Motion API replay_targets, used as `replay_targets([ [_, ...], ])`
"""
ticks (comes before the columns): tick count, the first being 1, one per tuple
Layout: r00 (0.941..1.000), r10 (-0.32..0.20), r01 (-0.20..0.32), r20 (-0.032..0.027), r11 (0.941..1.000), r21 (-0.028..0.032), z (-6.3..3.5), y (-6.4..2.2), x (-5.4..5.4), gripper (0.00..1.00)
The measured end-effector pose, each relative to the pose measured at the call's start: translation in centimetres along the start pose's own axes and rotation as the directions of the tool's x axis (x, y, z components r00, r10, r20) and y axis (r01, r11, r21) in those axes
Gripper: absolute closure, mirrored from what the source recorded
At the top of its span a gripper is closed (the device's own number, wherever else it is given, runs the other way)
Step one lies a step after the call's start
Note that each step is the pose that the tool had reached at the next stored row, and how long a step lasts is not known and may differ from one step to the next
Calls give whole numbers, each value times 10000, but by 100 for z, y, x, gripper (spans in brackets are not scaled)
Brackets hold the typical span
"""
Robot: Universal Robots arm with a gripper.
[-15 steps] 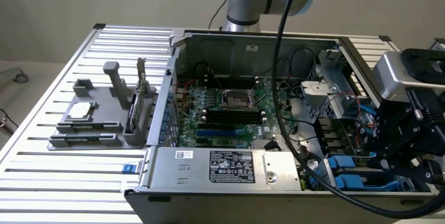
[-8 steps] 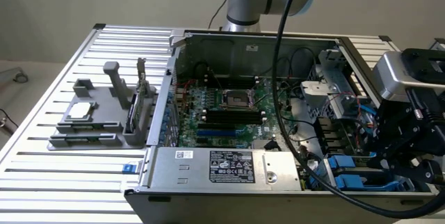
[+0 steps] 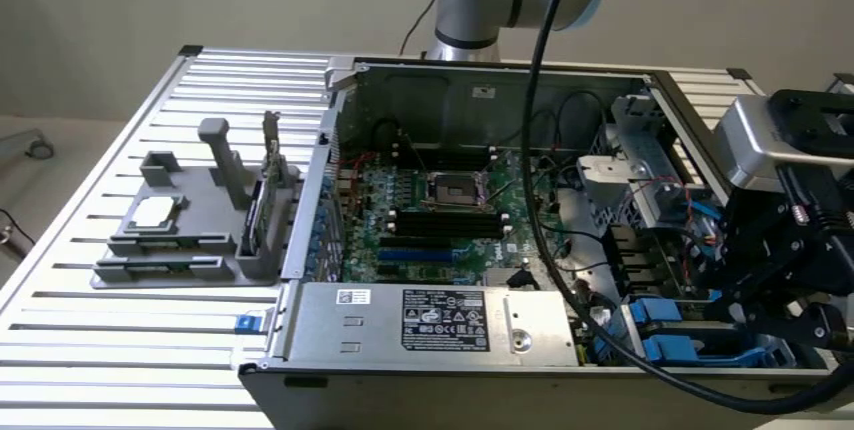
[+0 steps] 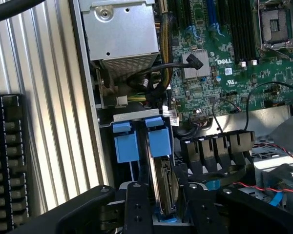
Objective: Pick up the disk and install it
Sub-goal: 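Insert the first disk wire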
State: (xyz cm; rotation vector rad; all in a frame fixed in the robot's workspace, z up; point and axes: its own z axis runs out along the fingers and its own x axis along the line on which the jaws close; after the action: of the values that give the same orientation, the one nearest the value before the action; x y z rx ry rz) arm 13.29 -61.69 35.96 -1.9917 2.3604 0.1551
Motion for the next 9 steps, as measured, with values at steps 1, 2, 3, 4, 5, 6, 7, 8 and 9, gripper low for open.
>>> replay_targets([
  [1,9999,104,-104,3,9999,11,0,2,0,67],
  [2,9997,244,-244,11,9997,24,0,1,0,67],
  [3,9991,418,-418,20,9991,42,1,2,0,67],
  [4,9982,591,-591,27,9982,60,0,3,0,67],
  [5,9970,768,-769,38,9970,77,0,2,0,67],
  [6,9953,964,-964,48,9953,97,0,3,0,67],
  [7,9935,1134,-1135,58,9935,113,0,2,0,67],
  [8,9913,1313,-1314,67,9912,131,0,3,0,67],
  [9,9888,1489,-1490,78,9887,148,0,3,0,67],
])
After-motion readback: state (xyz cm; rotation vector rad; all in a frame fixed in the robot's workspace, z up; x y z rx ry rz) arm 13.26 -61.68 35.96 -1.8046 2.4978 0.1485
